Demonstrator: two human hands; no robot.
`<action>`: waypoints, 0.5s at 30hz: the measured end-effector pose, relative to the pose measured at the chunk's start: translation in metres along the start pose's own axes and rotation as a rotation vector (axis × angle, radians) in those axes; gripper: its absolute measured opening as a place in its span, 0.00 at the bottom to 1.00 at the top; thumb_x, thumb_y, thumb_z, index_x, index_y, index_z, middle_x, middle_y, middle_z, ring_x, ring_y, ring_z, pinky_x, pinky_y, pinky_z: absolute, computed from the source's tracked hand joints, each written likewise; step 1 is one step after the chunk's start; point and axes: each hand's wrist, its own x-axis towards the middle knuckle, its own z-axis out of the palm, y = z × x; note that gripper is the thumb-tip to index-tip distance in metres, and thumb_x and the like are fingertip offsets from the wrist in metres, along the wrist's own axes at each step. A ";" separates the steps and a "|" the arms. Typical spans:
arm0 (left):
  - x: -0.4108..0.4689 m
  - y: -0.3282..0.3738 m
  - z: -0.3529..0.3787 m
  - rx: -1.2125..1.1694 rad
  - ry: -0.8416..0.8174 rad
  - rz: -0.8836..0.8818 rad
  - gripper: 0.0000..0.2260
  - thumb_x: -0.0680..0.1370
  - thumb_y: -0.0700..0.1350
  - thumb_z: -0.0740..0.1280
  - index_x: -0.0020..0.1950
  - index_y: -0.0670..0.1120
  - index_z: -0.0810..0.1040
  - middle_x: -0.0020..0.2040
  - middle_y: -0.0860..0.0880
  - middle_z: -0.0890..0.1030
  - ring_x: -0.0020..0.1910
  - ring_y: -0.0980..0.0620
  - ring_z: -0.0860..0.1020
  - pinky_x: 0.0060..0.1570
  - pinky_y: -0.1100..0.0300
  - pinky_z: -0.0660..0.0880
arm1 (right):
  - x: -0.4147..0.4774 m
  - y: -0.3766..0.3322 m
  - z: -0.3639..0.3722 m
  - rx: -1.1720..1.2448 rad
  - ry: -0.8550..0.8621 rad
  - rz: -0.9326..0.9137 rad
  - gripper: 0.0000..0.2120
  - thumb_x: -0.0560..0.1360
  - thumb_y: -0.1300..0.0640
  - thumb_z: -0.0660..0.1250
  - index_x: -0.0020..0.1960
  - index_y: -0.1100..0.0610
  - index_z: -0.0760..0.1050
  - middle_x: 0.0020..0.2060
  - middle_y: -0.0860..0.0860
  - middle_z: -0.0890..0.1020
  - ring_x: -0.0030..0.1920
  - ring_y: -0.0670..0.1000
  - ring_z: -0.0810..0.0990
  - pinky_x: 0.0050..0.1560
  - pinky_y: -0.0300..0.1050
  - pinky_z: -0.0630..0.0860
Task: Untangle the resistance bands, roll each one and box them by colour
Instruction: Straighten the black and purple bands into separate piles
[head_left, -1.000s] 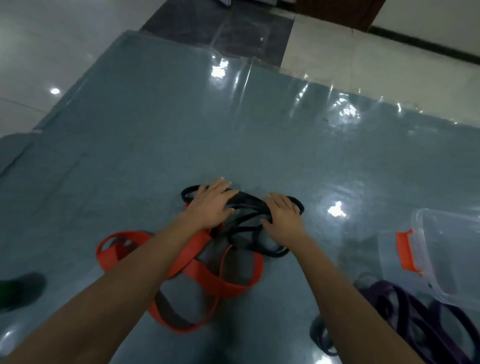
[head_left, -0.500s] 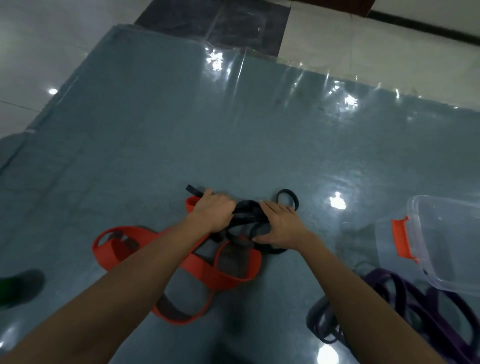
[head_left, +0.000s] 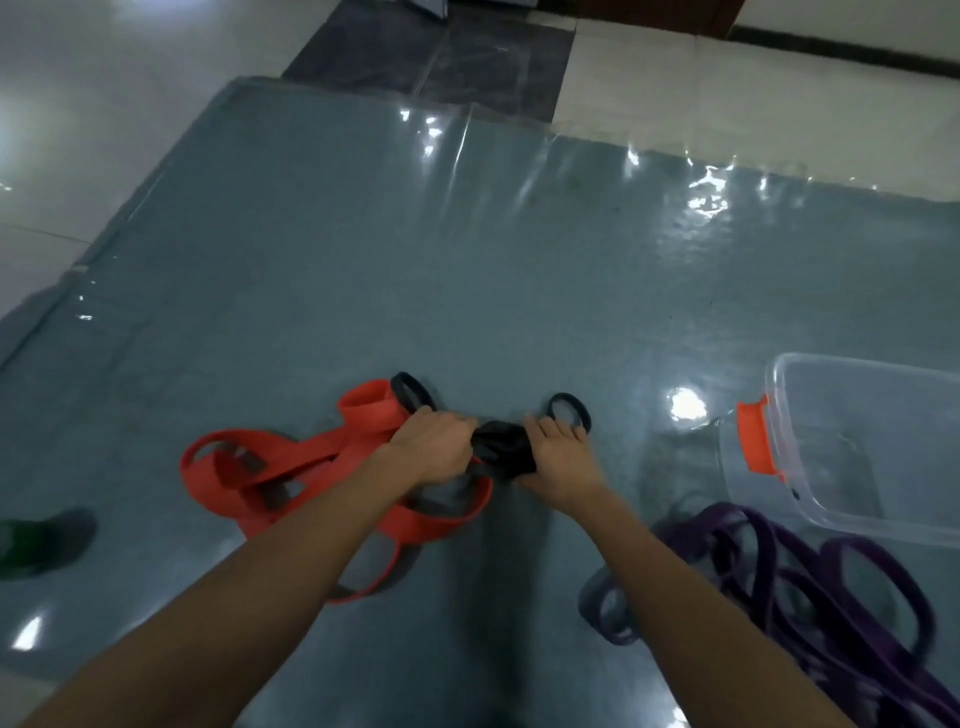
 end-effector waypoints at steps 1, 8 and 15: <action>-0.004 0.003 0.003 -0.018 -0.003 -0.004 0.09 0.80 0.50 0.59 0.54 0.47 0.75 0.58 0.44 0.82 0.55 0.41 0.80 0.53 0.48 0.70 | 0.002 0.000 -0.003 0.022 0.021 0.000 0.33 0.73 0.44 0.70 0.73 0.57 0.68 0.66 0.55 0.74 0.69 0.58 0.70 0.69 0.53 0.62; -0.022 0.037 -0.012 -0.097 0.095 -0.049 0.26 0.74 0.70 0.66 0.55 0.48 0.74 0.54 0.47 0.82 0.53 0.44 0.80 0.46 0.51 0.68 | -0.015 0.016 -0.038 0.208 0.152 -0.007 0.11 0.72 0.54 0.69 0.51 0.60 0.81 0.49 0.59 0.82 0.54 0.61 0.78 0.55 0.51 0.74; -0.028 0.072 -0.081 -0.176 0.388 -0.067 0.16 0.72 0.50 0.70 0.55 0.46 0.75 0.53 0.46 0.81 0.51 0.42 0.79 0.48 0.50 0.73 | -0.055 0.031 -0.102 0.105 0.514 0.025 0.07 0.72 0.52 0.69 0.43 0.55 0.82 0.40 0.53 0.82 0.50 0.58 0.78 0.54 0.51 0.65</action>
